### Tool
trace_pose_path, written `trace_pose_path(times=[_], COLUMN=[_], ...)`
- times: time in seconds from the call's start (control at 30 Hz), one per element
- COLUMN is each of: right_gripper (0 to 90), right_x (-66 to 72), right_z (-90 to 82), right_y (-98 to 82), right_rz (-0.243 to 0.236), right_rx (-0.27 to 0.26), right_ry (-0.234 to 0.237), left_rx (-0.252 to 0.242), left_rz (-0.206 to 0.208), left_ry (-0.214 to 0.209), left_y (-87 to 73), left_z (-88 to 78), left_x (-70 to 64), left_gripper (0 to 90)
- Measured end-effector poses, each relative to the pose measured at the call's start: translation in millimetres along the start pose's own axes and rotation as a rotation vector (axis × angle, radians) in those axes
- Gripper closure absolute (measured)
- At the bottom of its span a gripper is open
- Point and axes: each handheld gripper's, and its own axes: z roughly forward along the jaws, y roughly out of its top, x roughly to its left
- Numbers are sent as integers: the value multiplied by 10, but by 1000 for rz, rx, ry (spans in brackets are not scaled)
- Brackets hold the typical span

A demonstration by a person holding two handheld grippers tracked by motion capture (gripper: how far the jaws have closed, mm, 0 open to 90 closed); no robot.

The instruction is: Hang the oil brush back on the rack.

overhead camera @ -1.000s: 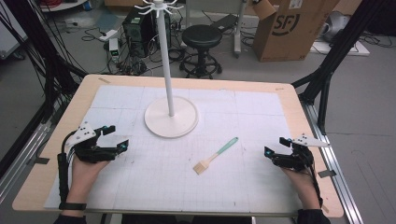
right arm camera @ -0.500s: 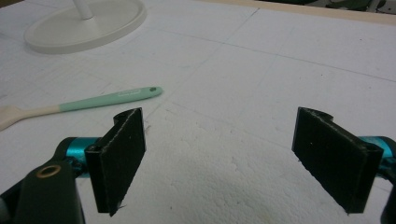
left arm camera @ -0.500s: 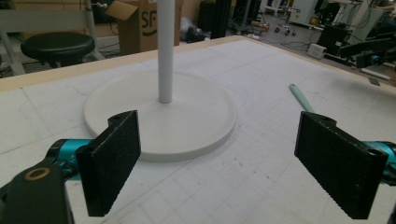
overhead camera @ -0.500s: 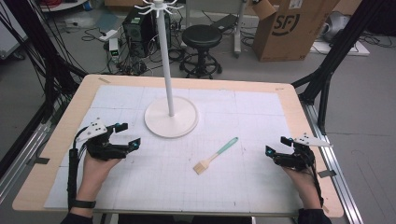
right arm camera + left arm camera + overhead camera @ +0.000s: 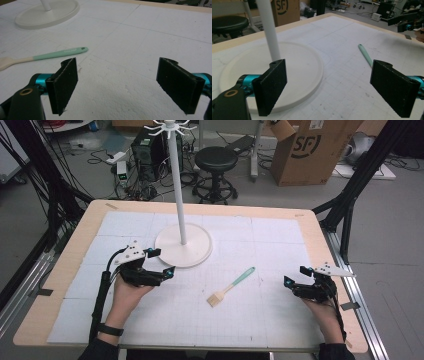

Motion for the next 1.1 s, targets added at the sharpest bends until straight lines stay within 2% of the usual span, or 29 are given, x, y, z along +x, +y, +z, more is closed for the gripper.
trace_pose_path(times=[0.17,0.23,0.27,0.53,0.8,1.0,1.1], right_gripper=[166,166,166,166,166,166,167], right_x=[-2,-4,-5,-6,-6,-9,-8], right_z=[-2,-3,-3,-4,-5,-6,-8], right_y=[1,1,1,2,3,4,6], right_rz=[-2,-3,-4,1,4,4,2], right_rx=[-2,-2,-3,-4,-5,-7,-7], right_ry=[0,0,0,2,5,8,6], left_rx=[16,21,21,60,82,102,133], left_rz=[-3,-4,-4,15,19,23,29], left_ry=[-18,-46,-46,-69,-80,-106,-112], left_y=[28,62,62,112,120,109,97], left_z=[198,308,308,617,834,993,1081], left_x=[-83,-142,-142,-306,-431,-533,-589], left_gripper=[148,149,149,151,159,169,179])
